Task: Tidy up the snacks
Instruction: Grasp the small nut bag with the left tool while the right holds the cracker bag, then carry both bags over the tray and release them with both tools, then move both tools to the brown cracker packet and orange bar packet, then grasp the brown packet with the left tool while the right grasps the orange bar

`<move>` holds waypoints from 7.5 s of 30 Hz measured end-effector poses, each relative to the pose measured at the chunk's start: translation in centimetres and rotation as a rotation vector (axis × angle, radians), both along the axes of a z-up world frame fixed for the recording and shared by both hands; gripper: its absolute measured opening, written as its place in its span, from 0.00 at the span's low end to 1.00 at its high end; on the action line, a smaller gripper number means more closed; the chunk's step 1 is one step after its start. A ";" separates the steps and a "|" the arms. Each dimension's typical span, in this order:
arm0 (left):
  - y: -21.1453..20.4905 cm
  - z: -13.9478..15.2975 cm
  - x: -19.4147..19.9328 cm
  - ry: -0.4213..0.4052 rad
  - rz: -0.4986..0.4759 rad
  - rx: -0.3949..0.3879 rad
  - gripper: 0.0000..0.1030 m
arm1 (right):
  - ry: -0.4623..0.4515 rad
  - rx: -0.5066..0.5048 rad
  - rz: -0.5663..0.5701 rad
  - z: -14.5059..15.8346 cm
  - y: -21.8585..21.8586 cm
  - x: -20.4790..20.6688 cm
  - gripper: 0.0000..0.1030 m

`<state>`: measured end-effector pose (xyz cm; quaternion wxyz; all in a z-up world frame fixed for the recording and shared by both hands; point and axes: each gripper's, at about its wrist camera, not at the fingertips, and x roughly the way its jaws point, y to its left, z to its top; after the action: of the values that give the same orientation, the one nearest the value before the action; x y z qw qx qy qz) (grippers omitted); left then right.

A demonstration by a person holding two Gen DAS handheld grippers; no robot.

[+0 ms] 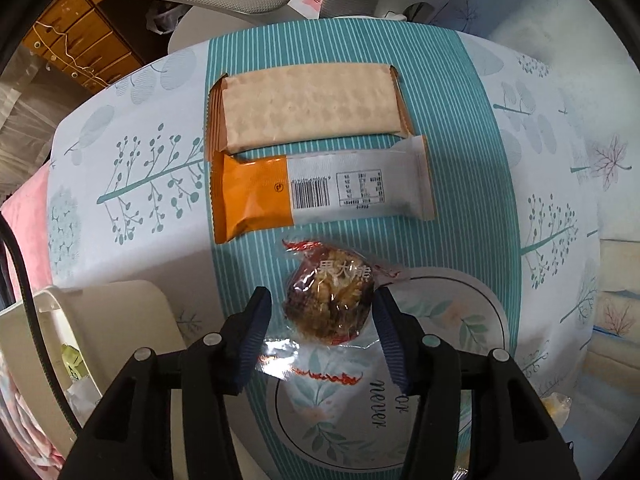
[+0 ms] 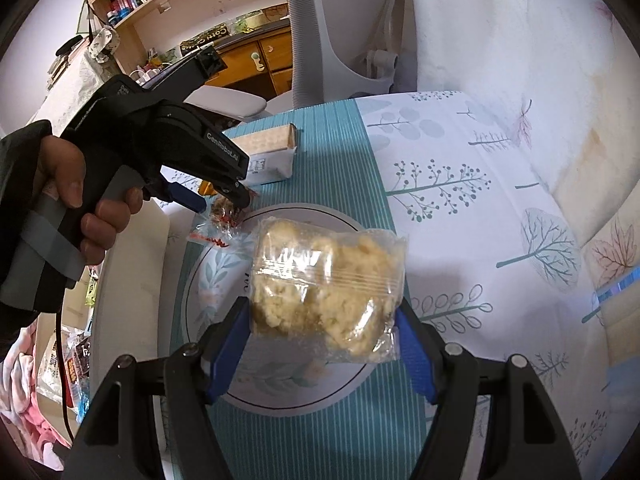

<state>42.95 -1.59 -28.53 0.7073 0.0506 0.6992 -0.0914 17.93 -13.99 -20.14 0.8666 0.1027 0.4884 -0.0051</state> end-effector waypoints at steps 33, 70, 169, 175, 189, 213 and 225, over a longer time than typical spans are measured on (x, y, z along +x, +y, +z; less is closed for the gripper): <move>9.2 15.5 -12.5 -0.166 -0.094 -0.165 0.46 | -0.146 0.010 0.043 6.9 10.1 -4.0 0.68; 26.9 17.0 -20.0 -0.233 0.002 -0.140 0.68 | -0.115 0.047 0.171 8.0 24.5 -9.1 0.73; -4.9 -2.4 11.8 -0.075 -0.627 0.013 0.80 | -0.112 -0.261 0.770 -5.7 8.4 19.3 0.54; -4.6 -2.6 11.7 -0.079 -0.620 0.014 0.80 | -0.042 -0.274 0.791 -5.6 7.8 19.8 0.48; -3.7 -2.1 10.7 -0.133 -0.524 -0.001 0.67 | 0.196 -0.267 0.716 -5.3 5.8 19.5 0.37; -4.3 5.0 2.1 -0.144 -0.329 -0.051 0.59 | 0.550 0.086 0.337 -4.2 1.0 7.3 0.35; -0.5 14.6 -6.6 -0.219 -0.226 -0.177 0.59 | 0.614 0.245 0.247 -1.3 1.9 0.0 0.35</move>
<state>36.34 -2.08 -13.91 0.7661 0.0758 0.5970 -0.2256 17.95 -12.08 -21.48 0.6548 0.1396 0.7318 0.1275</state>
